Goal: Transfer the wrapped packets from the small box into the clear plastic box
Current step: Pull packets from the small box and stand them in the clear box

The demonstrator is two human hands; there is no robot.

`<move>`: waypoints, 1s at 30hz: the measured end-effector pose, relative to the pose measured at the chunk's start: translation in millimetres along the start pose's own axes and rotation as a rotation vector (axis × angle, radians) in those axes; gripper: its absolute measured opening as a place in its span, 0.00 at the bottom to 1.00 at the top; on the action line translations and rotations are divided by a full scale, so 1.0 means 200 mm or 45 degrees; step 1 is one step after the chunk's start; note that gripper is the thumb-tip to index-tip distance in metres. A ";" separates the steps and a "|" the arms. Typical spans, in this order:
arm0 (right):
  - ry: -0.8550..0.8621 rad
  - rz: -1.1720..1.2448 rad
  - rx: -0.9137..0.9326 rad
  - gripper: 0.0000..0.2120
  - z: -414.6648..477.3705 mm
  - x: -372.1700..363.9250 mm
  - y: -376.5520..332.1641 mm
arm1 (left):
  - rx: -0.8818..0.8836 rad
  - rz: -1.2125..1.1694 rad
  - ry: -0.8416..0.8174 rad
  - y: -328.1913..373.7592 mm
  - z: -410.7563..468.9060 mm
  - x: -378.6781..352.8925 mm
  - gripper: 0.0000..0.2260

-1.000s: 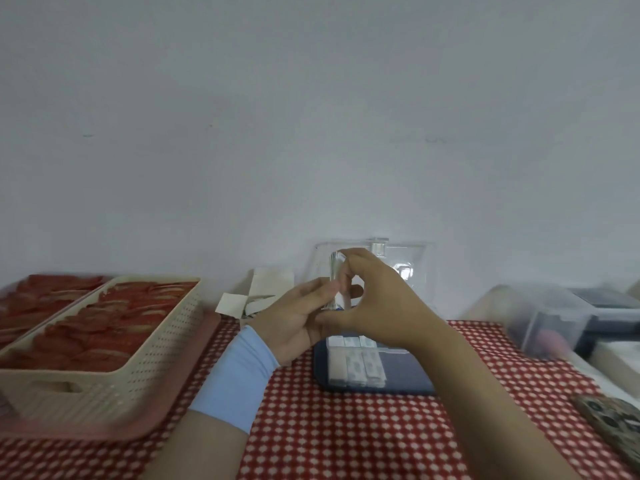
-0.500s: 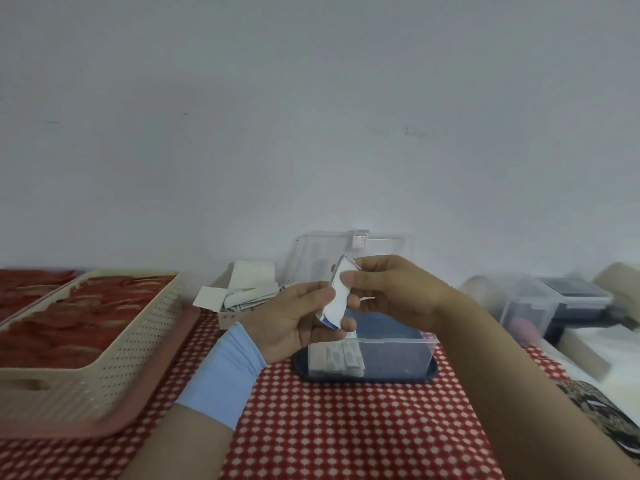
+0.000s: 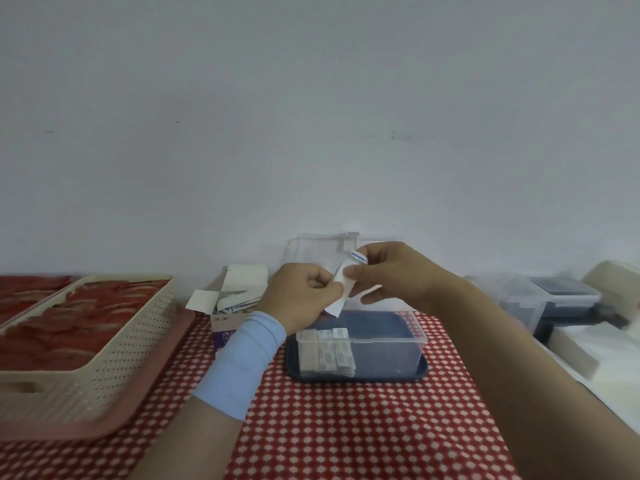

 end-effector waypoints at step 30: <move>0.013 -1.203 -0.544 0.20 0.30 -0.12 0.55 | -0.155 1.368 -1.045 -0.35 0.00 -0.43 0.21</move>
Point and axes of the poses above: each hand's wrist, its own z-axis towards the middle knuckle, its own x-axis out of the back of the hand, y = z × x, the point moved 8 cm from there along z, towards the middle knuckle, and after that the axes turned 6 degrees about -x, right-handed, at the moved point
